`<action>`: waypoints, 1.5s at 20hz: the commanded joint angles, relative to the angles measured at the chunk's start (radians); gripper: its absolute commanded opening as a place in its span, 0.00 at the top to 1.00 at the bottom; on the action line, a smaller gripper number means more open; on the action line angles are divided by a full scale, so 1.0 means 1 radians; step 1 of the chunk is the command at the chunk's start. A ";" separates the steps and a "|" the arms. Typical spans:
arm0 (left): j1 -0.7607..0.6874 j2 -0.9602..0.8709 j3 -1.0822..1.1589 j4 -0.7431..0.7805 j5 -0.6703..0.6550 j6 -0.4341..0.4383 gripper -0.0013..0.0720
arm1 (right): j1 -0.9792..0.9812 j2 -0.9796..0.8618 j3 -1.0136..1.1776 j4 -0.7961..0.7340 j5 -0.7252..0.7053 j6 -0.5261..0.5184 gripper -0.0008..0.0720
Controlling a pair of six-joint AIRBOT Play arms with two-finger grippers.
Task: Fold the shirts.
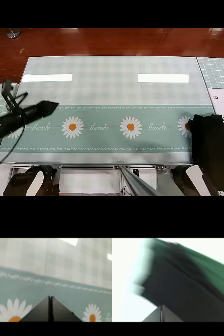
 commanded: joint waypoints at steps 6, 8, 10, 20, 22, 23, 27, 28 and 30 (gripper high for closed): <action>-0.254 -0.517 0.885 0.189 -0.223 -0.032 0.95 | 0.883 -0.326 0.281 0.137 -0.379 -0.161 0.96; -0.350 -0.560 0.894 0.383 -0.215 -0.124 0.94 | 1.099 -0.411 0.258 -0.087 -0.361 -0.161 0.96; -0.385 -0.596 0.811 0.530 -0.222 -0.226 0.94 | 1.230 -0.487 0.170 -0.261 -0.367 -0.119 0.96; -0.335 -0.671 0.677 0.580 -0.221 -0.268 0.94 | 1.258 -0.592 -0.060 -0.384 -0.393 0.018 0.97; -0.335 -0.671 0.677 0.580 -0.221 -0.269 0.94 | 1.257 -0.592 -0.060 -0.385 -0.393 0.018 0.97; -0.335 -0.671 0.677 0.580 -0.221 -0.268 0.94 | 1.258 -0.592 -0.060 -0.385 -0.393 0.018 0.96; -0.335 -0.671 0.677 0.580 -0.221 -0.269 0.94 | 1.258 -0.592 -0.060 -0.385 -0.393 0.018 0.97; -0.335 -0.671 0.677 0.580 -0.221 -0.269 0.94 | 1.257 -0.592 -0.060 -0.385 -0.393 0.018 0.96; -0.335 -0.671 0.677 0.580 -0.221 -0.268 0.94 | 1.257 -0.592 -0.060 -0.385 -0.393 0.018 0.96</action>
